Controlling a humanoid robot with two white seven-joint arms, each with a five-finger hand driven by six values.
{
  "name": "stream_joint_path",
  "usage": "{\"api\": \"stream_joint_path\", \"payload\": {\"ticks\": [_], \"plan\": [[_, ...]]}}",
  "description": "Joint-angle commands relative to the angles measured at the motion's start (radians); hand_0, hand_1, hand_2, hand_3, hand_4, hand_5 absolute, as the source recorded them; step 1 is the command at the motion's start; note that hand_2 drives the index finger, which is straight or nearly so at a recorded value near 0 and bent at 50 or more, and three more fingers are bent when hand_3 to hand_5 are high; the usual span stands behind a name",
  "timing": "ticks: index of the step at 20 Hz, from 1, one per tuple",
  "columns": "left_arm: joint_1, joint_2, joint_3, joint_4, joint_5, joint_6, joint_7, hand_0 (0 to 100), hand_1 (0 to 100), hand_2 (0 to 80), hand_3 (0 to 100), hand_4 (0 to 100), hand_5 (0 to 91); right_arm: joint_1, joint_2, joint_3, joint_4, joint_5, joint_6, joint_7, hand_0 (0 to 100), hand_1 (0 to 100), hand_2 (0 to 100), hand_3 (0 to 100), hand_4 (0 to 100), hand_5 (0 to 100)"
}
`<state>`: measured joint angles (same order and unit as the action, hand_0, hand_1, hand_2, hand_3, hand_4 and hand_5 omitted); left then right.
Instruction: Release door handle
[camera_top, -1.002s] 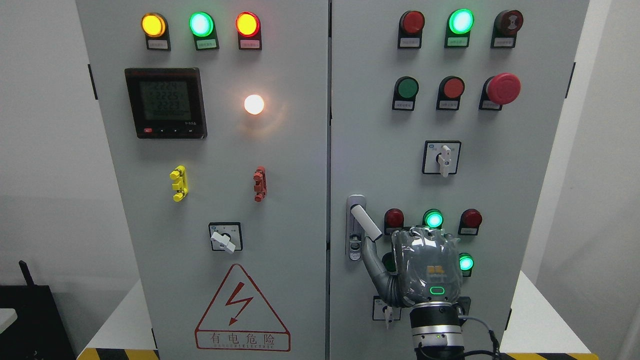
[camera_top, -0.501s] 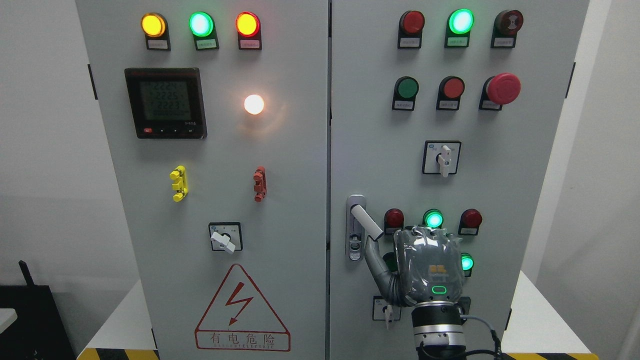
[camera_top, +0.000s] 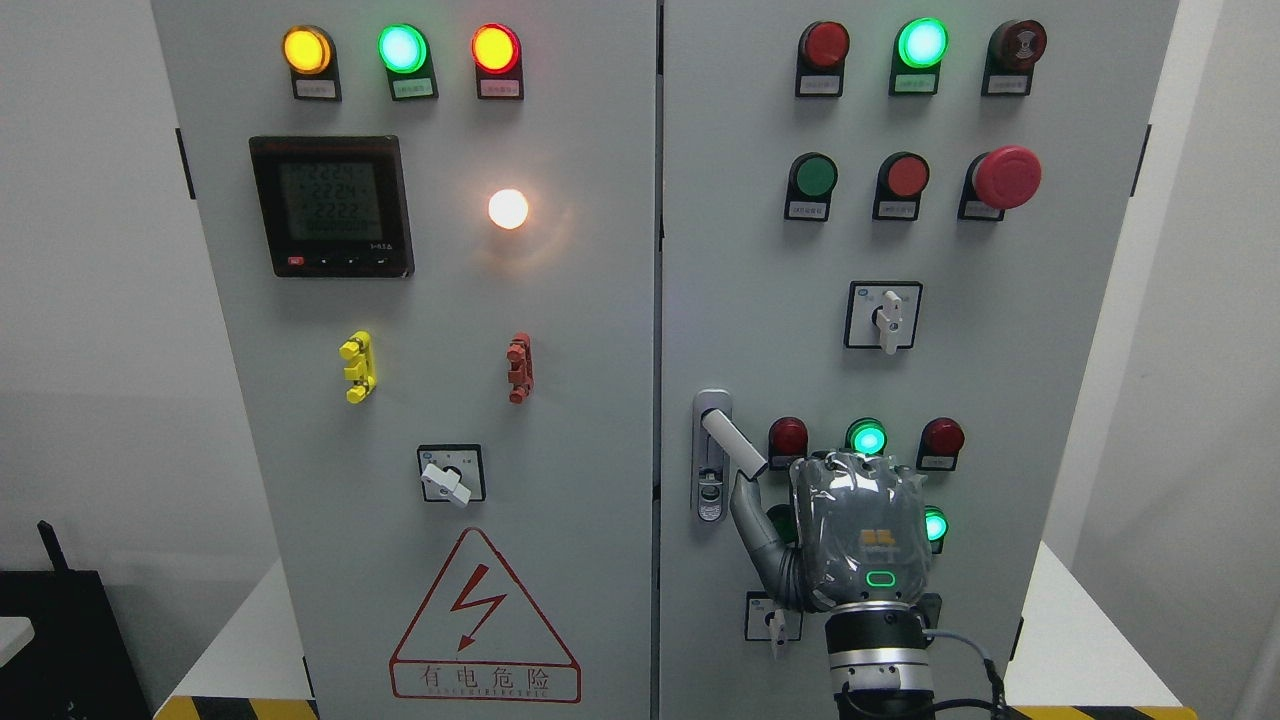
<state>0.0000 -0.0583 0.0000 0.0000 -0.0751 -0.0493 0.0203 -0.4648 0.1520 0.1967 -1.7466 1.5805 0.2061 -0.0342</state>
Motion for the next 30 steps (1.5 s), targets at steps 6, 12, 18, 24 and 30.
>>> {"api": "stream_joint_path", "payload": {"ticks": [6, 12, 18, 24, 30], "plan": [[-0.003, 0.000, 0.002, 0.009, 0.000, 0.002, 0.000, 12, 39, 0.0, 0, 0, 0.0, -0.005, 0.001, -0.002, -0.005, -0.001, -0.001, 0.000, 57, 1, 97, 100, 91, 100], [-0.003, 0.000, 0.002, 0.009, 0.000, 0.002, 0.000, 12, 39, 0.0, 0, 0, 0.0, -0.005, 0.001, -0.006, -0.005, -0.001, -0.001, 0.000, 57, 1, 97, 100, 91, 100], [-0.002, 0.000, 0.002, 0.009, 0.000, 0.002, 0.000, 12, 39, 0.0, 0, 0, 0.0, -0.005, 0.001, -0.010, -0.005, -0.001, -0.001, 0.000, 57, 1, 97, 100, 91, 100], [-0.003, 0.000, 0.002, 0.009, 0.000, 0.002, 0.000, 12, 39, 0.0, 0, 0, 0.0, -0.006, 0.001, -0.010, -0.005, -0.001, -0.001, 0.000, 57, 1, 97, 100, 92, 100], [-0.003, 0.000, 0.002, 0.009, 0.000, 0.002, 0.000, 12, 39, 0.0, 0, 0, 0.0, -0.009, 0.001, -0.010, -0.005, -0.001, -0.001, 0.000, 57, 0, 97, 100, 92, 100]]}}
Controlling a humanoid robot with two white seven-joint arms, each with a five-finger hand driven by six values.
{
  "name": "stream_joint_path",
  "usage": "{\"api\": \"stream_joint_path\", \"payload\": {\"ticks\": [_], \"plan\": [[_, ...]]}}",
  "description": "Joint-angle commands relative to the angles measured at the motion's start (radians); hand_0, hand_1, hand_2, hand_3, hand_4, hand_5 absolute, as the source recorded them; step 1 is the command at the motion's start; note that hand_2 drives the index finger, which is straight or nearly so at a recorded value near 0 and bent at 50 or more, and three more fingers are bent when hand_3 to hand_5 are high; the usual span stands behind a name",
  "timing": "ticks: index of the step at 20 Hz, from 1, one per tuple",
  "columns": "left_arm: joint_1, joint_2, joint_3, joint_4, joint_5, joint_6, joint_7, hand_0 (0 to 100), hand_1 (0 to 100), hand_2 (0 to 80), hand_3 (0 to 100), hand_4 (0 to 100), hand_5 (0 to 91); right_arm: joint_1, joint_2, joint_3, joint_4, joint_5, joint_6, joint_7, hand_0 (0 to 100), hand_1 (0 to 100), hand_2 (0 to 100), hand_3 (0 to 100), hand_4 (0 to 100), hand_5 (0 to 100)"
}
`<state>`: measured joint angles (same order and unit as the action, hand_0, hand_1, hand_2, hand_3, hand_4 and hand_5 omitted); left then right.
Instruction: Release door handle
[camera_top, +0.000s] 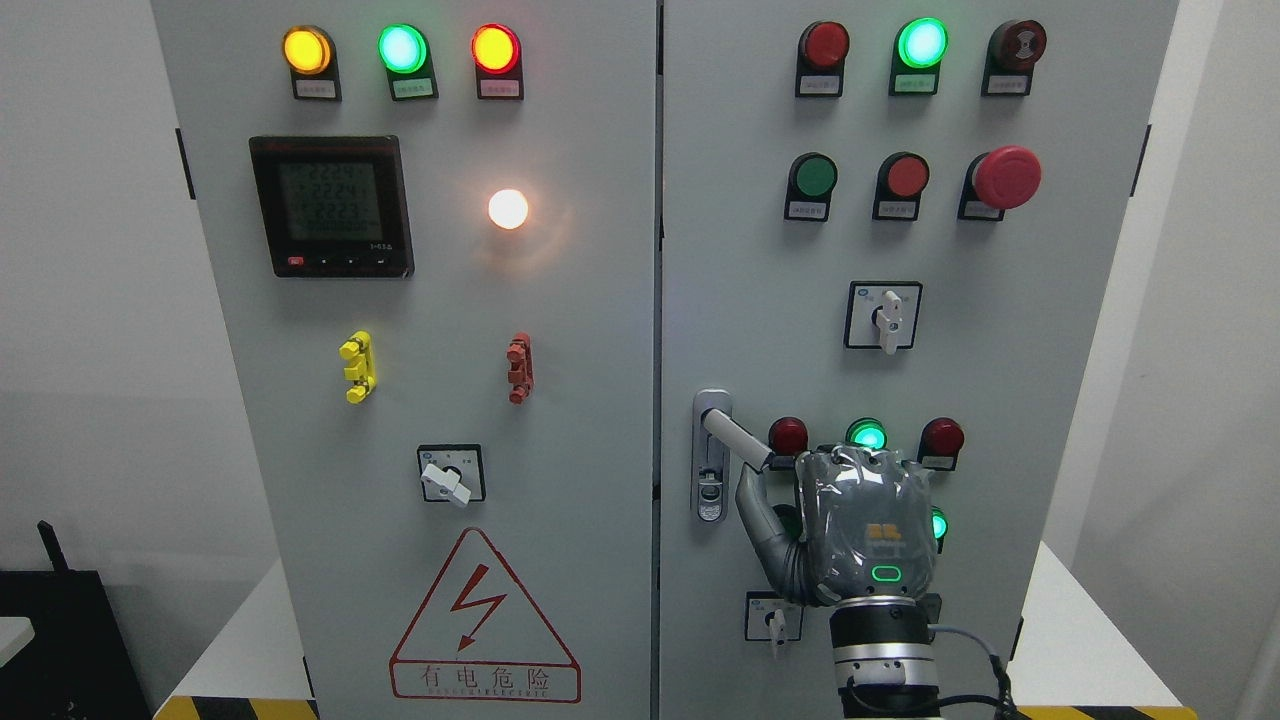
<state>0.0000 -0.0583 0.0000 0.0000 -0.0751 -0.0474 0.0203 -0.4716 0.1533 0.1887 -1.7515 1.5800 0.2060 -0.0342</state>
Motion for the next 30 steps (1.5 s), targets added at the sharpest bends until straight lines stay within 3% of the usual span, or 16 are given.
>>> {"api": "stream_joint_path", "payload": {"ticks": [1, 30], "plan": [[-0.003, 0.000, 0.002, 0.009, 0.000, 0.000, 0.000, 12, 39, 0.0, 0, 0, 0.0, -0.002, 0.000, -0.002, 0.000, 0.000, 0.000, 0.000, 57, 0, 97, 100, 92, 100], [-0.003, 0.000, 0.002, 0.009, 0.000, 0.000, 0.000, 12, 39, 0.0, 0, 0, 0.0, -0.005, 0.002, -0.009, 0.000, 0.000, 0.000, 0.000, 57, 0, 97, 100, 92, 100]]}}
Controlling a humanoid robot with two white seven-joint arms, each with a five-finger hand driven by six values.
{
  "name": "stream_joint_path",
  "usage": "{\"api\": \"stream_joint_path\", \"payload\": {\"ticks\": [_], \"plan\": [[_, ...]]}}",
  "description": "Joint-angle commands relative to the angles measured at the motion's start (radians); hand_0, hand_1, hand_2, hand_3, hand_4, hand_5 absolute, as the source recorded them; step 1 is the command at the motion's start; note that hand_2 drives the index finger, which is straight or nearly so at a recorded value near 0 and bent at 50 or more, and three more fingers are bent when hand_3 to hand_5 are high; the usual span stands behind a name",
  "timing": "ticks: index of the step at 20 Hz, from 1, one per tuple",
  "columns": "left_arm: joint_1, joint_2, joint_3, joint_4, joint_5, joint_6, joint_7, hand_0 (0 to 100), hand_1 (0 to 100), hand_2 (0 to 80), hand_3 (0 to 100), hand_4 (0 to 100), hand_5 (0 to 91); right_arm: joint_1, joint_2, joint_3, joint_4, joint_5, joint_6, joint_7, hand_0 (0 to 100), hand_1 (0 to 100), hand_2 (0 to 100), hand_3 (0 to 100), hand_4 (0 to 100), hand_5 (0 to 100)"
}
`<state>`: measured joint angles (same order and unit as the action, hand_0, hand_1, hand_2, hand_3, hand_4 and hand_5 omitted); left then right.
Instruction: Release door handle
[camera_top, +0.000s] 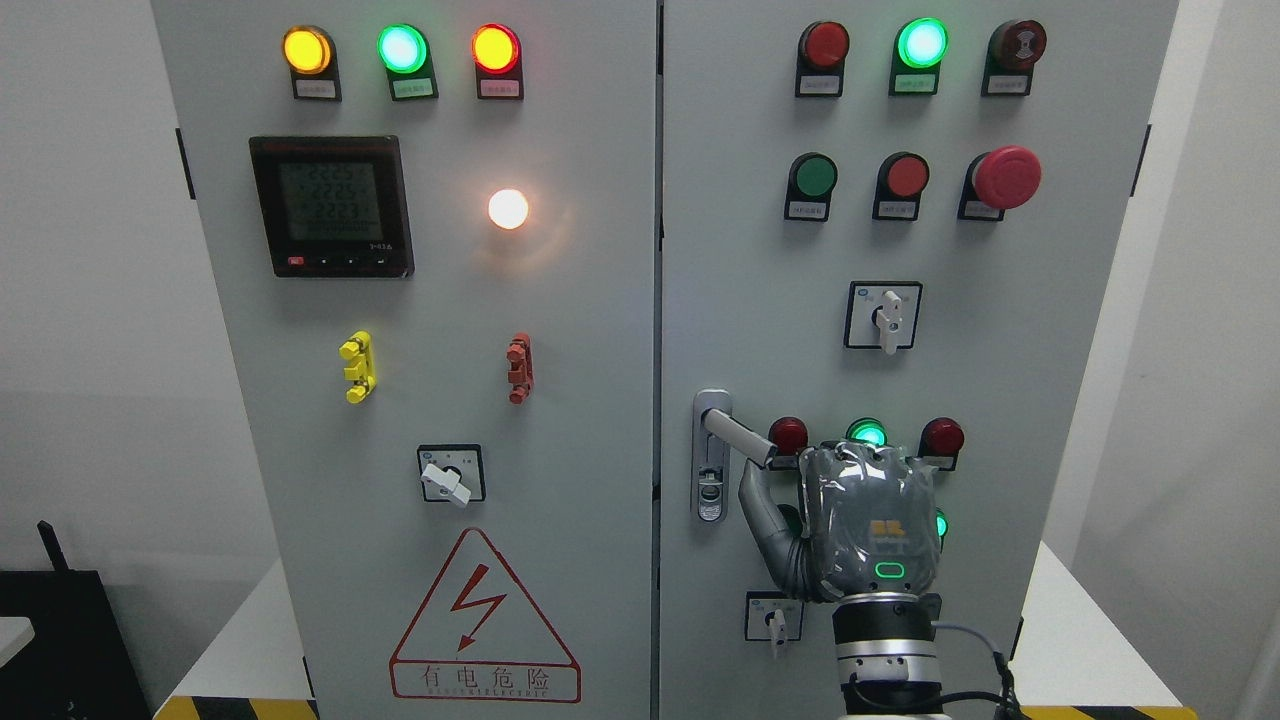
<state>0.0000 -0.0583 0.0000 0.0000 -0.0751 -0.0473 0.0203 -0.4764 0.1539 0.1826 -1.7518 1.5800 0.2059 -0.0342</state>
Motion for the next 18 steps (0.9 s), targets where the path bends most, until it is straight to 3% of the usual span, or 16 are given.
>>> {"api": "stream_joint_path", "payload": {"ticks": [1, 18], "plan": [[-0.003, 0.000, 0.002, 0.009, 0.000, 0.000, 0.000, 12, 39, 0.0, 0, 0, 0.0, -0.001, 0.001, -0.005, 0.000, 0.000, 0.000, 0.000, 57, 0, 97, 100, 92, 100], [-0.002, 0.000, 0.002, 0.009, 0.000, 0.000, 0.000, 12, 39, 0.0, 0, 0, 0.0, -0.007, 0.001, -0.005, 0.000, 0.000, 0.000, 0.000, 57, 0, 97, 100, 92, 100]]}}
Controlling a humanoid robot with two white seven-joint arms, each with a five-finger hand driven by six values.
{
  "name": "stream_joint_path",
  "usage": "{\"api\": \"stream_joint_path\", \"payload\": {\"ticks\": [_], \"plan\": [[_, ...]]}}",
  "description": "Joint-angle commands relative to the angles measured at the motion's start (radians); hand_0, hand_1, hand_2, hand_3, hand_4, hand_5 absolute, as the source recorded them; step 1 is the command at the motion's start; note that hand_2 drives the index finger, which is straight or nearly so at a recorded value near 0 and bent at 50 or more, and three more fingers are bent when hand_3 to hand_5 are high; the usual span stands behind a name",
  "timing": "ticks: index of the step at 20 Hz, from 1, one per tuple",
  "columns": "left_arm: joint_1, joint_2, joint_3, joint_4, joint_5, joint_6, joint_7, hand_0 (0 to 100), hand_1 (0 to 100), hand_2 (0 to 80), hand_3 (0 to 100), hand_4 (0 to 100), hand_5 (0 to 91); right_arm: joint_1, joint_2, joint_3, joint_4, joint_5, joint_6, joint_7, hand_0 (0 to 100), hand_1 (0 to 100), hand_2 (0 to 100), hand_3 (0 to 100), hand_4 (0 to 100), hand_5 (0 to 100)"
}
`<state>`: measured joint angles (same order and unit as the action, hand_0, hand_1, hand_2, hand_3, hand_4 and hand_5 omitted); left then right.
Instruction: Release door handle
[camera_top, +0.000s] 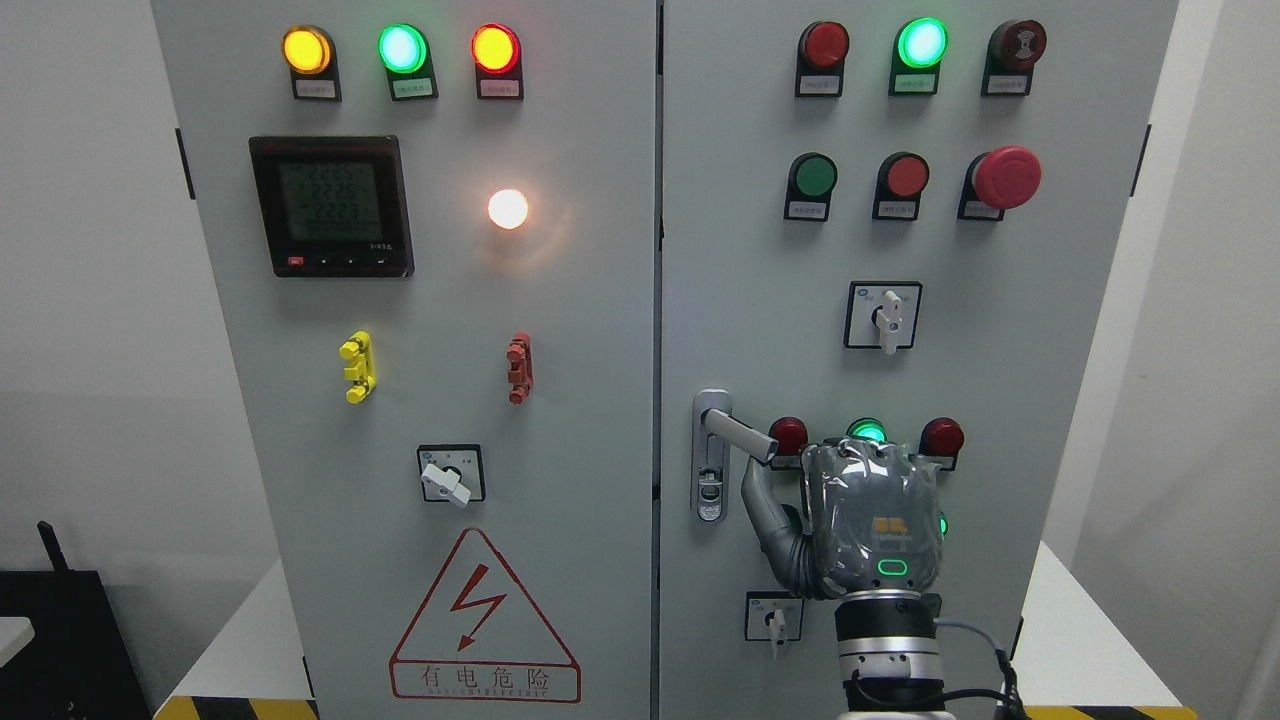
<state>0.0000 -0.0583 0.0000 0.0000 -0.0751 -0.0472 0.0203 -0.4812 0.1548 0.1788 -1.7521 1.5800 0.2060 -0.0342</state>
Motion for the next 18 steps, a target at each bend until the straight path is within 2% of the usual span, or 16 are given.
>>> {"api": "stream_joint_path", "payload": {"ticks": [1, 18], "plan": [[-0.002, 0.000, 0.002, 0.009, 0.000, 0.000, 0.000, 12, 39, 0.0, 0, 0, 0.0, -0.002, 0.000, -0.001, 0.000, 0.000, 0.000, 0.000, 57, 0, 97, 100, 92, 100], [-0.003, 0.000, 0.002, 0.009, 0.000, 0.000, 0.000, 12, 39, 0.0, 0, 0, 0.0, -0.005, 0.000, -0.007, -0.001, 0.000, 0.000, 0.000, 57, 0, 97, 100, 92, 100]]}}
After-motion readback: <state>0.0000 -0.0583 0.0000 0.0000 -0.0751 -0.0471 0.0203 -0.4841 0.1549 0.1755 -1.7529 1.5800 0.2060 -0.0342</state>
